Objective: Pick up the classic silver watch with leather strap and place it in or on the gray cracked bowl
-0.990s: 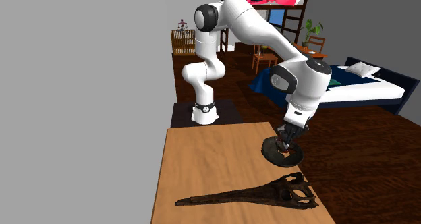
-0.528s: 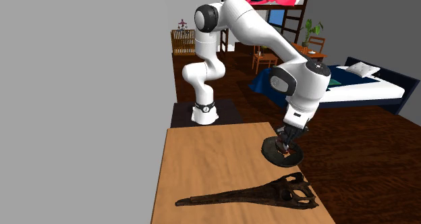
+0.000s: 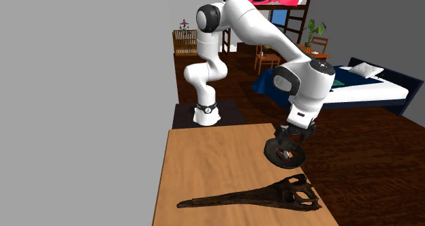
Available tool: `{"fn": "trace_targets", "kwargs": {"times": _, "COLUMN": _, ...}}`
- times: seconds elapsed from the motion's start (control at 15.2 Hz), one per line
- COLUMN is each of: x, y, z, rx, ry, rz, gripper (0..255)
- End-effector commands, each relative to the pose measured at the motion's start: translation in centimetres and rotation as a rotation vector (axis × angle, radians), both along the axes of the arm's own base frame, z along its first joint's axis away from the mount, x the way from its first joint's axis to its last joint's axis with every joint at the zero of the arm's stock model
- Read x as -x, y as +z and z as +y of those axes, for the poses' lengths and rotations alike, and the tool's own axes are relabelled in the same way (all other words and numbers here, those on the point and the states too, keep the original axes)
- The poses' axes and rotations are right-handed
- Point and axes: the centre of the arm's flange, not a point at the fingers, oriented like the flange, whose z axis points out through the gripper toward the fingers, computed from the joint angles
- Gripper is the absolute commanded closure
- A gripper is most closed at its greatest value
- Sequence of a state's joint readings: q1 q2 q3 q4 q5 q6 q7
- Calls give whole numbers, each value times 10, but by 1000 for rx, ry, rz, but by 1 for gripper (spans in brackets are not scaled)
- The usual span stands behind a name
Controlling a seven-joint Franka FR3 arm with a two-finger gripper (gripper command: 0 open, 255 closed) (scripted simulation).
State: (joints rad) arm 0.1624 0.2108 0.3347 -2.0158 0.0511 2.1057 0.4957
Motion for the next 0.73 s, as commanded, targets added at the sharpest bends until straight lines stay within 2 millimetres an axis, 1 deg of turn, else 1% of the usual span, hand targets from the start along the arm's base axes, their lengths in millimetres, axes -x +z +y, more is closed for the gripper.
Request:
{"fn": "trace_targets", "kwargs": {"times": 0.0, "x": -2, "y": 20, "z": -2, "rx": 0, "ry": 0, "rz": 0, "gripper": 0}}
{"fn": "trace_targets", "kwargs": {"times": 0.13, "x": -6, "y": 44, "z": -3, "rx": 0, "ry": 0, "rz": 0, "gripper": 0}}
{"fn": "trace_targets", "kwargs": {"times": 0.66, "x": -6, "y": 44, "z": -3, "rx": 0, "ry": 0, "rz": 0, "gripper": 0}}
